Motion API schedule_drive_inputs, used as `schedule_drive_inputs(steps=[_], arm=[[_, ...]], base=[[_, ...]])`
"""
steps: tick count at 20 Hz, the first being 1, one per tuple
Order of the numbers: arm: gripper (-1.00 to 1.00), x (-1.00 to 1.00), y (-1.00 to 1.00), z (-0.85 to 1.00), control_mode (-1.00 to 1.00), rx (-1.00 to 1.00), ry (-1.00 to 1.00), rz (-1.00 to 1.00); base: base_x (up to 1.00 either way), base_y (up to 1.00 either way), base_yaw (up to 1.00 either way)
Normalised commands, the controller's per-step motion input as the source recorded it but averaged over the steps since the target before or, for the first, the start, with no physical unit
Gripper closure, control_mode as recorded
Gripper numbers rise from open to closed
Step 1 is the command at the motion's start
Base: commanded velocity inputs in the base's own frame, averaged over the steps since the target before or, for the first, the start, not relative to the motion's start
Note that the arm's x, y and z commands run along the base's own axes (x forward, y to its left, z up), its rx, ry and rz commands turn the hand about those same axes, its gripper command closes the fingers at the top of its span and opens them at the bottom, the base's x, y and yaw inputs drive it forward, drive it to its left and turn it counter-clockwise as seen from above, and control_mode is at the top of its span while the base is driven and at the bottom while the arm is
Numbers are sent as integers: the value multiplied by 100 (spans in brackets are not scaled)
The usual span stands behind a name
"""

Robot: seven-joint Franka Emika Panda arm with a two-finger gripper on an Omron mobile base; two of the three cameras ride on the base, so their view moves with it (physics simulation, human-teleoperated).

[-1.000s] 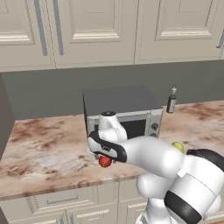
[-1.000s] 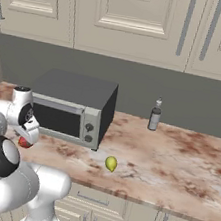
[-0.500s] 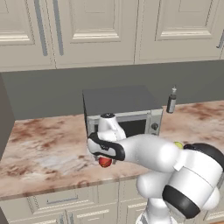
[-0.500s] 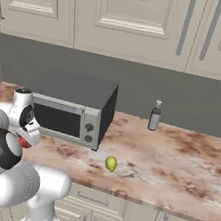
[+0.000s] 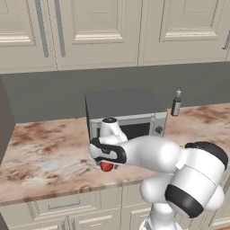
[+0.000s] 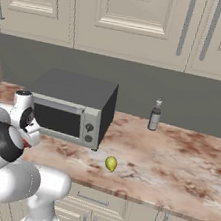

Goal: Place the onion and lemon inside the fridge drawer. Close the drawer after placing the vegetables.

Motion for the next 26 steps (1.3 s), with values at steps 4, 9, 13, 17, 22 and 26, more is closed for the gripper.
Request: schedule_drive_inputs(steps=[4, 9, 13, 17, 22, 26], arm=[[-100, 17, -7, -14, -100, 2, -3, 0], [-100, 5, -26, -21, -100, 3, -5, 0], [-100, 0, -12, -29, -100, 0, -1, 0], [100, 0, 0, -30, -100, 0, 0, 0], [100, -21, 1, -14, -100, 0, 0, 0], [100, -31, 1, 22, -100, 0, -4, 0]], base=[[0, 0, 0], [0, 0, 0], [0, 0, 0], [0, 0, 0], [0, 0, 0], [0, 0, 0]])
